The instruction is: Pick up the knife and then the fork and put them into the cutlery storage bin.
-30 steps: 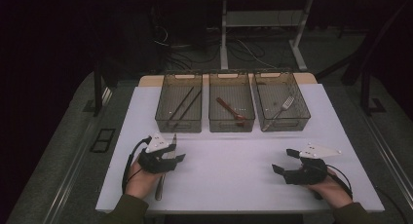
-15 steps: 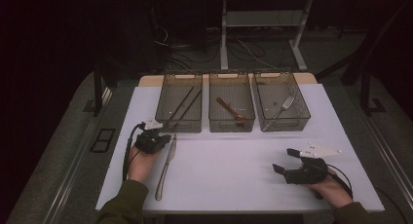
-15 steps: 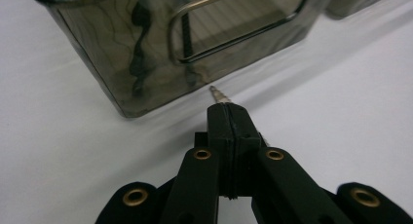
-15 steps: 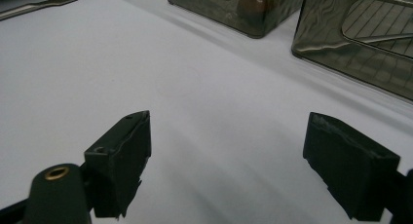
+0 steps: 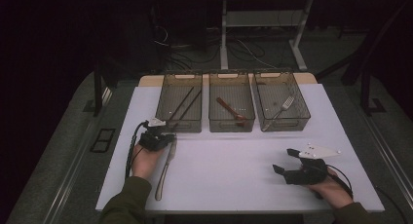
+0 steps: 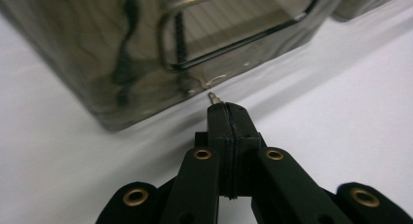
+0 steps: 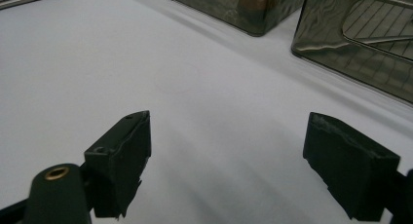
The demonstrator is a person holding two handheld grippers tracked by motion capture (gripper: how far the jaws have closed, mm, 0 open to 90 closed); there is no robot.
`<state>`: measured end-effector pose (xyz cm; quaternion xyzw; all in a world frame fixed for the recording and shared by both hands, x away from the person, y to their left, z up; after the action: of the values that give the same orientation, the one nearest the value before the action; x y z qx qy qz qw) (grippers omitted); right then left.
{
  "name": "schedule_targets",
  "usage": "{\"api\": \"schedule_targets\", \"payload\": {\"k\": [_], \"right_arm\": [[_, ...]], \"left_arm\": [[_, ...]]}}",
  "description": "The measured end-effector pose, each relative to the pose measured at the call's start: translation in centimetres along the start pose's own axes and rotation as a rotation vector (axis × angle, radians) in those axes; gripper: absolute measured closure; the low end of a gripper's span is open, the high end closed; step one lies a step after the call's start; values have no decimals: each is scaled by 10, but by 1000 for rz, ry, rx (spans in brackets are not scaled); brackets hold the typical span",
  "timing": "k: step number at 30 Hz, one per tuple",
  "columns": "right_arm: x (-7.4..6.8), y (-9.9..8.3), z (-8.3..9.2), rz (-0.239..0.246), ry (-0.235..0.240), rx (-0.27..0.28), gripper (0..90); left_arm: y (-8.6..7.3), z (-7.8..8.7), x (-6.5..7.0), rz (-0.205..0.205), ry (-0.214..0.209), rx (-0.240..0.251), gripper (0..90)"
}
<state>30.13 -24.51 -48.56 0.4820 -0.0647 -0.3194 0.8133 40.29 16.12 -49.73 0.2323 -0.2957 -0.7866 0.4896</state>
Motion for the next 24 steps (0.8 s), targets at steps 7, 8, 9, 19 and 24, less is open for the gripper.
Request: {"api": "schedule_targets", "payload": {"k": [7, 8, 9, 19, 24], "right_arm": [[0, 0, 0, 2, -2, -2, 170], [0, 0, 0, 2, -2, -2, 170], [0, 0, 0, 2, -3, -2, 170], [0, -1, -1, 5, 0, -15, 170], [0, -2, 0, 5, 0, -16, 170]], "left_arm": [[1, 0, 16, -28, -70, 4, 889], [1, 0, 19, -32, -80, 3, 889], [2, 0, 21, -36, -87, 4, 889], [2, 2, 44, -98, -184, 0, 889], [2, 5, 62, -113, -240, 4, 889]]}}
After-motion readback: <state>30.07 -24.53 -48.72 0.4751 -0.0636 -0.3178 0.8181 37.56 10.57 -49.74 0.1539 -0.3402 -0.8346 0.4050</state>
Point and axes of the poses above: each handheld gripper's, and its own axes: z roughly backward along the jaws, y roughly out of its top, x roughly to its right, the point moved 7 cm from there along -z, roughly forward along the jaws, and after that the axes turned 14 degrees about y, right-handed, at the moved point
